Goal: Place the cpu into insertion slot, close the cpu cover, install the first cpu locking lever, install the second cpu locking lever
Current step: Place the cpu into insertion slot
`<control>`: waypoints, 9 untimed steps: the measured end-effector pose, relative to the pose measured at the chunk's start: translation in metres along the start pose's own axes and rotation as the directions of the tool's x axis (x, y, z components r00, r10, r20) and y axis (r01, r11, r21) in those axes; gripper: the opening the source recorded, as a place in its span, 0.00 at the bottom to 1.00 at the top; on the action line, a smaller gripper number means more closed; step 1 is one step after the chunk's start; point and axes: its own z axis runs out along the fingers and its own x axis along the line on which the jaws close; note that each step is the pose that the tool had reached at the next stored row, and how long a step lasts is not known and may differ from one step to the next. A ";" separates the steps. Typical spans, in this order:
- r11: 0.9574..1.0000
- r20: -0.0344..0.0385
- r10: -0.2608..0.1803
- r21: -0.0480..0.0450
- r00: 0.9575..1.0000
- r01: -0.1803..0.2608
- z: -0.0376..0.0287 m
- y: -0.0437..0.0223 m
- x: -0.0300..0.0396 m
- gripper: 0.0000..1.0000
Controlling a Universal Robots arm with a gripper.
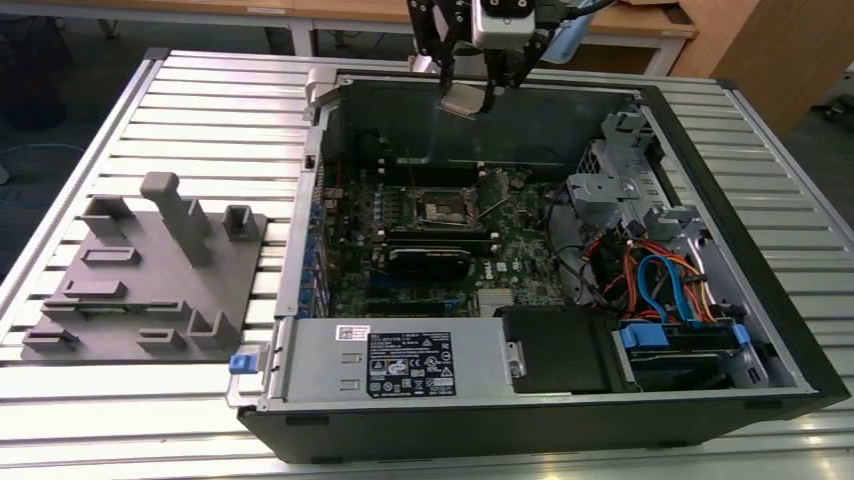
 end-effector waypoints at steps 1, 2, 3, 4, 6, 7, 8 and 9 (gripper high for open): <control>1.000 0.000 0.000 0.000 1.000 0.000 0.0000 0.0000 0.0000 0.54; 1.000 0.000 0.000 0.000 1.000 0.000 0.0000 0.0000 0.0000 0.54; 1.000 0.000 0.000 0.000 1.000 0.000 0.0000 0.0000 0.0000 0.54; 1.000 0.000 0.000 0.000 1.000 0.000 0.0000 -0.0001 0.0000 0.54; 1.000 0.000 0.000 0.000 1.000 0.000 0.0001 -0.0003 -0.0001 0.54; 1.000 0.000 0.000 0.000 1.000 0.000 0.0001 -0.0004 -0.0002 0.54; 1.000 0.000 0.000 0.000 1.000 0.000 0.0002 -0.0004 -0.0002 0.54; 1.000 0.000 0.001 0.000 1.000 -0.001 0.0002 -0.0004 -0.0002 0.54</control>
